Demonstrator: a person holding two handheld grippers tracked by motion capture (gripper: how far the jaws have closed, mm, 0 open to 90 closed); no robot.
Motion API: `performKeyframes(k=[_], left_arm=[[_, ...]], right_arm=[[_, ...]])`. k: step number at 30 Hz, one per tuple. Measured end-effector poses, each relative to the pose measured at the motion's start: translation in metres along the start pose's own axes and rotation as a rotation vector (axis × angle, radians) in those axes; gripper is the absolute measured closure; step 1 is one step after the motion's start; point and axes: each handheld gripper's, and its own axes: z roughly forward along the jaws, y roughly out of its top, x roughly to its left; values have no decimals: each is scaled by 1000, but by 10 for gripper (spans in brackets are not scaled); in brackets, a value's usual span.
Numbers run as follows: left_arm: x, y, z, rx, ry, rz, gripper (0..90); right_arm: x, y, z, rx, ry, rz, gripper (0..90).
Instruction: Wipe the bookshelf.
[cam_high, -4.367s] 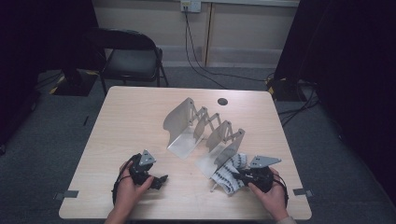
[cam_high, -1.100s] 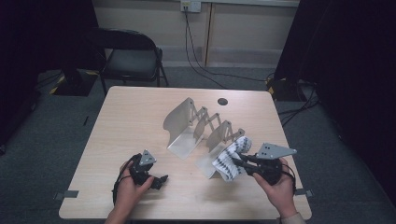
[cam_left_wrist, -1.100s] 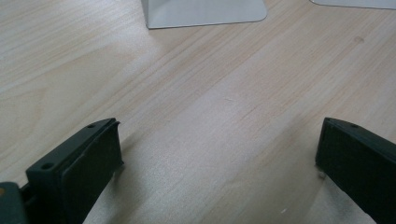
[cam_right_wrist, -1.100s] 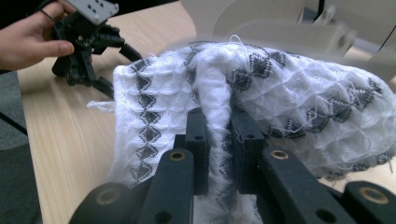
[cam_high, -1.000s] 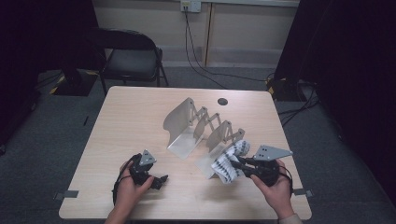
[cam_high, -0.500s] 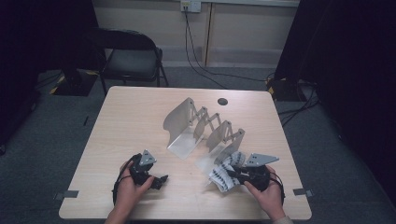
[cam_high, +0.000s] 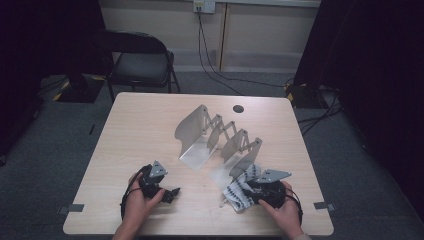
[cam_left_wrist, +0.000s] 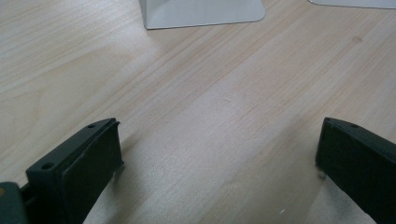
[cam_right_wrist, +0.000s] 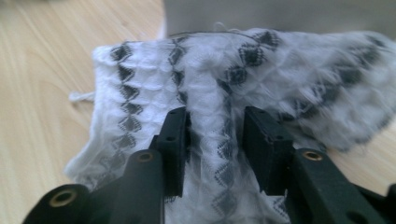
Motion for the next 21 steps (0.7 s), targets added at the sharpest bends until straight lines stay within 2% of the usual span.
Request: performKeyframes(k=[6, 9, 12, 15, 16, 18, 19, 21], left_arm=[[0, 0, 0, 0, -1, 0, 0], [0, 0, 0, 1, -2, 2, 0], [0, 0, 0, 1, -3, 6, 0], [-1, 0, 0, -2, -5, 3, 0], [0, 0, 0, 0, -5, 6, 0], [-1, 0, 0, 1, -6, 9, 0], [-1, 0, 0, 1, -7, 9, 0], [-1, 0, 0, 1, -7, 10, 0]], right_arm=[[-14, -12, -15, 7, -66, 32, 511], [-21, -17, -25, -11, -104, 73, 485], [-26, -16, -39, -58, -147, 107, 485], [-22, -11, -47, -124, -129, 127, 485], [-18, -8, -45, -126, -119, 112, 485], [-8, -4, -34, -98, -92, 61, 485], [-4, -3, -28, -77, -71, 44, 486], [5, -2, -15, -30, -62, -1, 486]])
